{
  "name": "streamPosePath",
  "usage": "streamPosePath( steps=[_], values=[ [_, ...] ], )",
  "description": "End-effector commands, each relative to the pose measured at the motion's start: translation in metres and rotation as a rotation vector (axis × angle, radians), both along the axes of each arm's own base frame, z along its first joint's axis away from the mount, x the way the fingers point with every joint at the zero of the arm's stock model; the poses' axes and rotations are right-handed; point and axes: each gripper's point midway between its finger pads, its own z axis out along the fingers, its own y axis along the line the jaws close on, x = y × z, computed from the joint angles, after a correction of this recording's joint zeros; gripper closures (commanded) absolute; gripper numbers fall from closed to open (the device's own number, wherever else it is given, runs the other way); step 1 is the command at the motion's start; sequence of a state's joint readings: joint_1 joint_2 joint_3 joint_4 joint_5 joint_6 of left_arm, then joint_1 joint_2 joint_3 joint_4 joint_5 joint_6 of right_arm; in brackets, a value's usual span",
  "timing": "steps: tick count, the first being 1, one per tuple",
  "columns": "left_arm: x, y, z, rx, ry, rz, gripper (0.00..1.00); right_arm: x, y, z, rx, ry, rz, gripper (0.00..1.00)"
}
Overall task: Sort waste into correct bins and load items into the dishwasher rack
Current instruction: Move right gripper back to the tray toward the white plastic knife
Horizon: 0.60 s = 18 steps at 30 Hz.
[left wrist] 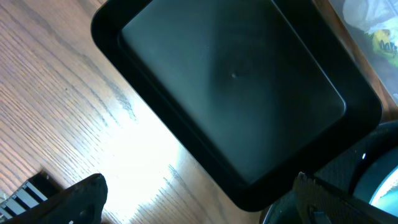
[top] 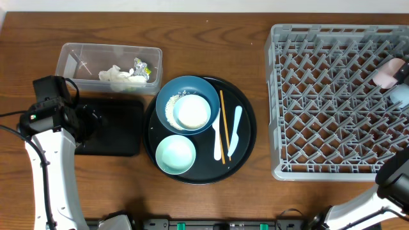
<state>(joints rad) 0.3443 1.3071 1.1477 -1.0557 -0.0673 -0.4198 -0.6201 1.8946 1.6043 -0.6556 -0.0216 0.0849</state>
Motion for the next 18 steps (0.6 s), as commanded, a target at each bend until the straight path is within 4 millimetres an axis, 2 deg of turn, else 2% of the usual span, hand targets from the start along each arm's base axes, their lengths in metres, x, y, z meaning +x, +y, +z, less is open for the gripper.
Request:
streamPosePath(
  steps=[1, 5, 9, 15, 16, 18],
  values=[
    [-0.002, 0.002, -0.002, 0.005, 0.014, 0.015, 0.04, 0.011, 0.046, 0.049, -0.021, -0.067, 0.158, 0.01],
    [-0.002, 0.002, -0.002, 0.005, 0.014, 0.015, 0.04, 0.007, 0.115, 0.063, 0.064, -0.059, 0.365, 0.01],
    [-0.002, 0.002, -0.002, 0.005, 0.014, 0.015, 0.04, 0.001, 0.202, 0.073, 0.198, -0.055, 0.605, 0.01],
    [-0.003, 0.002, -0.002, 0.005, 0.015, 0.015, 0.04, -0.015, 0.318, 0.068, 0.286, 0.028, 0.908, 0.01],
    [-0.003, 0.002, -0.002, 0.004, 0.015, 0.015, 0.04, -0.018, 0.335, 0.066, 0.288, 0.044, 0.948, 0.04],
    [-0.003, 0.002, -0.002, 0.004, 0.015, 0.015, 0.04, -0.025, 0.367, 0.064, 0.284, 0.069, 1.03, 0.21]
  ],
)
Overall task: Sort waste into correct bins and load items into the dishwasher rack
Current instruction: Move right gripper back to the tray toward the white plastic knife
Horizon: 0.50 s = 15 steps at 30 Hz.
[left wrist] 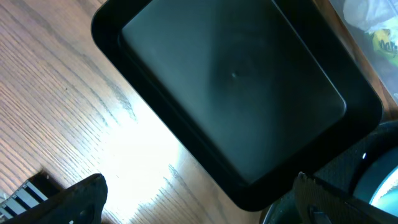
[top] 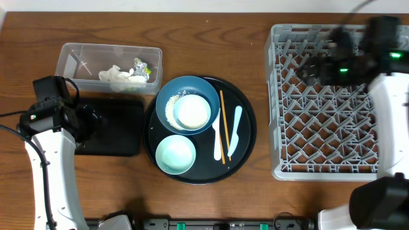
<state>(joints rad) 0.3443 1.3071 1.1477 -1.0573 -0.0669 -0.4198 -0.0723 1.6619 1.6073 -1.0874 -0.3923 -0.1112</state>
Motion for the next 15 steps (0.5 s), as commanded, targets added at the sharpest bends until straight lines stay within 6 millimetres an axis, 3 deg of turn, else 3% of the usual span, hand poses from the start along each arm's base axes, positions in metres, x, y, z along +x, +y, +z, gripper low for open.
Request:
streamPosePath(
  steps=[1, 4, 5, 10, 15],
  values=[
    [-0.003, 0.002, -0.002, 0.005, 0.015, 0.015, 0.04, -0.012, 0.056, 0.004, 0.021, -0.007, 0.166, 0.31],
    [-0.003, 0.002, -0.002, 0.004, 0.017, 0.015, 0.04, -0.026, 0.099, -0.002, -0.003, 0.005, 0.281, 0.83],
    [-0.003, 0.002, -0.002, 0.004, 0.017, 0.015, 0.04, -0.032, 0.112, -0.007, -0.024, 0.013, 0.318, 0.95],
    [-0.003, 0.002, -0.002, 0.004, 0.017, 0.015, 0.04, -0.061, 0.152, -0.043, -0.144, 0.08, 0.441, 0.96],
    [-0.003, 0.002, -0.002, 0.004, 0.017, 0.015, 0.04, -0.084, 0.157, -0.089, -0.293, 0.166, 0.435, 0.96]
  ],
)
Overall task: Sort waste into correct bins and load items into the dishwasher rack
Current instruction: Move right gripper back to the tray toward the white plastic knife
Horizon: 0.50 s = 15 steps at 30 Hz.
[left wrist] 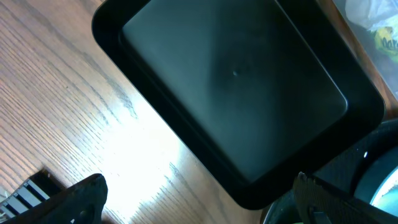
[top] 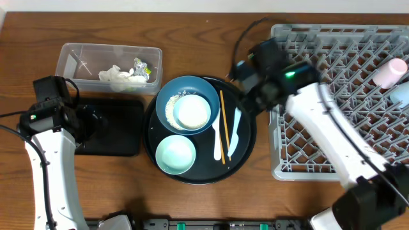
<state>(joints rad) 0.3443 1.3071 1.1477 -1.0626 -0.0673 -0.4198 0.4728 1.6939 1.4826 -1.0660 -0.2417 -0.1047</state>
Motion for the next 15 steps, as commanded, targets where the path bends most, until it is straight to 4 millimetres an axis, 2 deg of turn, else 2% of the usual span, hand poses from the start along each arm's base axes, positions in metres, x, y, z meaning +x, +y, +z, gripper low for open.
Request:
streamPosePath(
  steps=[1, 6, 12, 15],
  values=[
    [-0.002, 0.003, -0.002, 0.005, 0.012, 0.015, 0.04, -0.01, -0.011, -0.038, -0.155, 0.031, -0.043, 0.96],
    [-0.002, 0.003, -0.002, 0.005, 0.012, 0.015, 0.04, -0.026, -0.009, -0.069, -0.183, 0.072, -0.028, 0.95],
    [-0.002, 0.003, -0.002, 0.005, 0.012, 0.015, 0.04, -0.03, -0.035, -0.1, -0.295, 0.057, -0.131, 0.96],
    [-0.002, 0.003, -0.002, 0.005, 0.012, 0.015, 0.04, -0.034, -0.039, -0.11, -0.304, 0.062, -0.131, 0.96]
  ],
)
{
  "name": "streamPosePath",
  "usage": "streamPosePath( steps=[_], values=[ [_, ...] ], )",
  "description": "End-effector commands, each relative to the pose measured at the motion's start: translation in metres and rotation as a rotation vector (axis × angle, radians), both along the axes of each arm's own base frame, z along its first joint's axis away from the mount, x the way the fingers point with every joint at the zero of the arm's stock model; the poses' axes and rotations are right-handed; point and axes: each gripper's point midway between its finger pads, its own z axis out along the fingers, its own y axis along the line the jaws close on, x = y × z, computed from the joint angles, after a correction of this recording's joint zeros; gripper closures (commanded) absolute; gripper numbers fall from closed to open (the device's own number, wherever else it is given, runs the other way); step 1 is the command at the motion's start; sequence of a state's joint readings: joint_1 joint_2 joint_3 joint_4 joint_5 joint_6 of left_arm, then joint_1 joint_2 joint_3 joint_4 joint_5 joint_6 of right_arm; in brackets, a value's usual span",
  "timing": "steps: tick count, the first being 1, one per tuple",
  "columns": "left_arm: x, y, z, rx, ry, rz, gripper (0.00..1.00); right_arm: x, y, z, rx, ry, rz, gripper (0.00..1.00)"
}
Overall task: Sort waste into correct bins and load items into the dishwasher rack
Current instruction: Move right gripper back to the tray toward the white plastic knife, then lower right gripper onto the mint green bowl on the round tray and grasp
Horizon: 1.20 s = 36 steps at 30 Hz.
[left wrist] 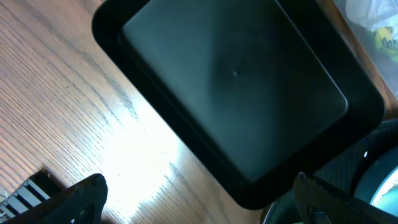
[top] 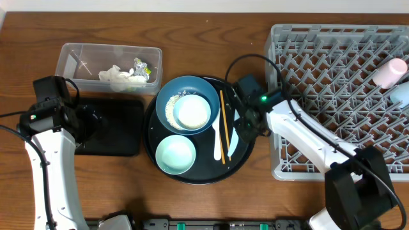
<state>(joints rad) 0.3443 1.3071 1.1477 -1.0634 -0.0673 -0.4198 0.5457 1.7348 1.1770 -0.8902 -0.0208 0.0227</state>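
Note:
A round dark tray (top: 246, 150) holds a blue bowl (top: 167, 96) with rice and a small white bowl (top: 192, 110) in it, a mint bowl (top: 174, 154), chopsticks (top: 222, 121), a white utensil (top: 216, 137) and a light-blue utensil (top: 231, 142). My right gripper (top: 245, 122) hangs over the tray's right side, right at the light-blue utensil's upper end; its jaws do not show clearly. My left gripper (left wrist: 199, 205) is open with nothing in it, over the wood beside the black rectangular tray (left wrist: 236, 81). In the overhead view the left gripper (top: 88, 121) is at that tray's left end.
The grey dishwasher rack (top: 339, 99) fills the right side, with a pink cup (top: 391, 71) and a pale blue item (top: 402, 93) at its far right. A clear bin (top: 77, 51) with crumpled waste (top: 121, 74) stands at the back left. The right arm's cable arcs over the rack's left edge.
My right gripper was at the tray's upper right rim, by the rack's left edge. Now it is lower, over the tray's right side at the light-blue utensil. The left arm has not moved.
First the pink cup lay at the rack's far right, with only the right arm's base in view. Then the right arm stretched over the back of the rack. After that it was at the rack's left edge, and now it is over the round tray. The left gripper stayed open throughout.

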Motion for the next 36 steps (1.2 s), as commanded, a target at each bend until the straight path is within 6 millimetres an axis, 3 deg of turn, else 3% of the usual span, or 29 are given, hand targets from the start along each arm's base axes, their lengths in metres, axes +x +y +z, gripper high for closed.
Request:
streamPosePath(
  steps=[1, 11, 20, 36],
  values=[
    [-0.002, 0.003, -0.002, 0.005, 0.011, 0.015, 0.04, -0.003, -0.008, -0.012, -0.049, -0.01, -0.031, 0.96],
    [-0.002, 0.003, -0.002, 0.006, 0.011, 0.015, 0.04, -0.005, -0.018, -0.033, -0.077, -0.044, -0.037, 0.96],
    [-0.002, 0.003, -0.002, 0.006, 0.011, 0.015, 0.04, -0.002, -0.028, -0.037, -0.129, -0.075, -0.045, 0.93],
    [-0.002, 0.003, -0.002, 0.005, 0.011, 0.016, 0.04, -0.003, -0.011, -0.037, -0.038, -0.055, -0.041, 0.92]
  ],
)
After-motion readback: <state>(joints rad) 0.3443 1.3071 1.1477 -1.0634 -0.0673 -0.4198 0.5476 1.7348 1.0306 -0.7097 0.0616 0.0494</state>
